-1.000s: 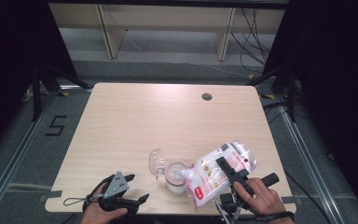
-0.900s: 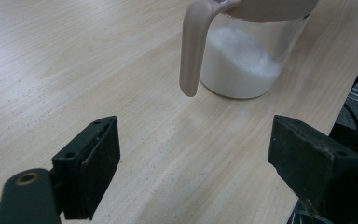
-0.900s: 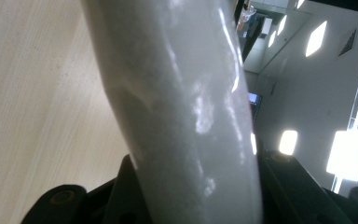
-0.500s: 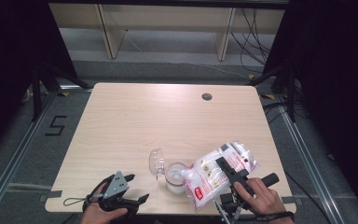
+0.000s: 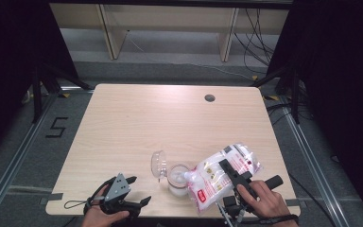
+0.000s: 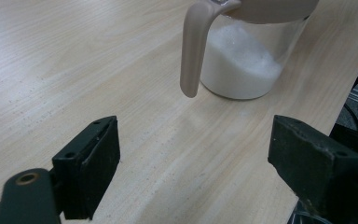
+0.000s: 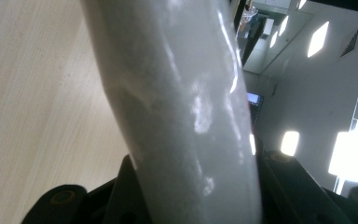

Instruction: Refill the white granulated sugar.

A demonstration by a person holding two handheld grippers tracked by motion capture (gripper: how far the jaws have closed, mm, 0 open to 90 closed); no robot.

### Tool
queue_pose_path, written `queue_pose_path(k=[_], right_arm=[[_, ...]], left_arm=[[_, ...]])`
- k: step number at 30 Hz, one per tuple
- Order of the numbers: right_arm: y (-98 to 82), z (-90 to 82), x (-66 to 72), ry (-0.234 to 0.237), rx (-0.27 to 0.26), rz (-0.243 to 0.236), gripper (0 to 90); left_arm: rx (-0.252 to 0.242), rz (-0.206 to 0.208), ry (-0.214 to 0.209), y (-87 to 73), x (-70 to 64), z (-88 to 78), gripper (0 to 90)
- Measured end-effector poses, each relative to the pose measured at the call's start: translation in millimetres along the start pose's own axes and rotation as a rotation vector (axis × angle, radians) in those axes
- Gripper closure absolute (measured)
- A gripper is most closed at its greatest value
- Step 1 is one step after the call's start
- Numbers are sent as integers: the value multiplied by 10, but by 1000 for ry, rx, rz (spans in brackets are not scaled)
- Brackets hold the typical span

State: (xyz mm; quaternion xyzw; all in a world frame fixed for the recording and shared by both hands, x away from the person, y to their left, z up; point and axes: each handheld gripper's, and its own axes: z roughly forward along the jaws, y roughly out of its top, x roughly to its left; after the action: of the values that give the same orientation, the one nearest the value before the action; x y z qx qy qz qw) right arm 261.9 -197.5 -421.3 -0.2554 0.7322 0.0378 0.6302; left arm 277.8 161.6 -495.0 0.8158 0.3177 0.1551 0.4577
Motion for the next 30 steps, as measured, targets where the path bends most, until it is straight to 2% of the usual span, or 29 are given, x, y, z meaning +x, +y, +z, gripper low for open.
queue_pose_path(k=[1, 2, 4, 6, 7, 10, 16, 17, 18, 19, 20, 22, 23, 24, 25, 27, 28, 29, 30], right_arm=[[1, -6, 14, 10, 12, 21, 687], [0, -1, 1, 1, 0, 5, 687], [4, -11, 37, 10, 21, 64, 687], [3, -20, 50, 23, 33, 73, 687], [-1, -6, 74, 13, 17, 91, 687], [-2, -1, 67, 10, 12, 72, 688], [5, 6, 76, 38, 15, 91, 690], [3, 17, 114, 31, 9, 120, 690], [5, 22, 96, 44, 8, 89, 691], [4, 18, 103, 49, 11, 106, 691], [-5, 25, 90, 34, -8, 100, 691], [-19, 15, 91, 49, -1, 145, 692], [-28, 16, 93, 43, -13, 173, 693], [-39, 21, 70, 32, -34, 164, 693], [-41, 8, 83, 47, -19, 199, 694], [-54, 17, 68, 38, -42, 192, 695], [-59, 14, 92, 60, -34, 230, 695], [-70, 23, 83, 54, -48, 218, 695], [-76, 28, 91, 64, -52, 232, 695]], left_arm=[[1, 8, 0, 1, 5, 0, 164], [3, 8, 0, 0, 5, 1, 164], [5, 4, -1, -1, 0, 1, 164], [5, 3, 2, 0, -1, 1, 164], [5, 4, -1, -1, 3, 2, 164], [6, 5, -2, -1, 0, 2, 164], [8, 10, 4, 6, 0, -13, 164], [7, 10, 3, 7, -1, -14, 164], [11, 14, 5, 6, 2, -13, 164], [8, 16, -3, 5, 4, -6, 164], [8, 13, -2, 3, 1, -4, 164], [6, 15, -2, 5, -1, -5, 164], [5, 14, -2, 6, -1, -6, 164], [6, 13, -1, 5, 0, -4, 164], [9, 14, -2, 3, 0, -3, 164], [9, 17, -4, 3, -3, -4, 164], [0, 9, -4, 5, -10, 0, 164], [21, 34, 4, 9, 11, -14, 164], [2, 11, -4, 6, -4, -4, 164]])
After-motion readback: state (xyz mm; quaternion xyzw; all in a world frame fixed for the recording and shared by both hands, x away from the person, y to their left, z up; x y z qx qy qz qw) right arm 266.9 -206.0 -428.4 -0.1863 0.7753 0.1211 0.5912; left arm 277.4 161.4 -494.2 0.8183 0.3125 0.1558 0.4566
